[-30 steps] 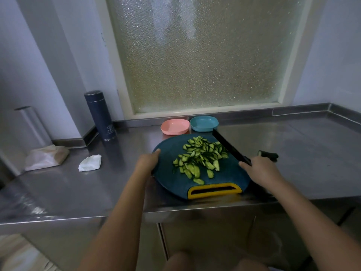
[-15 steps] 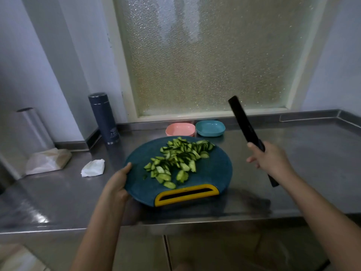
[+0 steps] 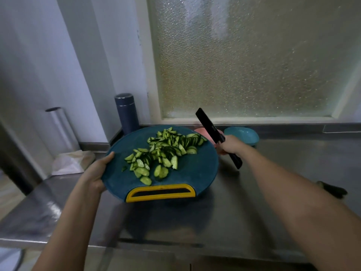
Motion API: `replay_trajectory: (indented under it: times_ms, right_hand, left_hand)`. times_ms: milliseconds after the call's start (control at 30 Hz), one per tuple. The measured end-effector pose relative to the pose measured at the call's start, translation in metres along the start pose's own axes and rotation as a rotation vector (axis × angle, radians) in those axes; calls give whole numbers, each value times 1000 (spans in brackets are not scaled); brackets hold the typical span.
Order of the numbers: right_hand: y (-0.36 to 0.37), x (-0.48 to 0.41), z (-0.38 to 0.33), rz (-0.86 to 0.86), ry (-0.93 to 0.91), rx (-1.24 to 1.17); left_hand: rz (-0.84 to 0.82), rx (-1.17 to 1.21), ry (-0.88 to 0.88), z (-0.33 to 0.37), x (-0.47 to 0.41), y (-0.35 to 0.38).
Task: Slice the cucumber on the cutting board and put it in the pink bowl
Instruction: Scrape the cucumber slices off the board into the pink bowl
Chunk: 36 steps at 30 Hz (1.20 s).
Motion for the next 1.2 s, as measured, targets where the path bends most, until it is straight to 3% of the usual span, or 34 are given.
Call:
replay_trajectory:
  times_ms: [333, 733, 1200]
  right_hand:
    - [5, -1, 1, -54, -21, -74]
    - [2, 153, 50, -178, 40, -396]
    - [-2, 258, 66, -184, 46, -451]
  left_hand:
    - [-13, -30, -18, 2, -19, -12]
    - [-70, -69, -3, -5, 13, -2]
    - [-131, -134, -44, -33, 34, 4]
Point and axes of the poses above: each hand's wrist, its own x-axis away from the middle knuckle, its own y-axis out of the palm, z = x × y, the point moved 6 cm from there along -x, towards the middle knuckle, and after that the axes turned 8 degrees about x, right-handed, at the moved point
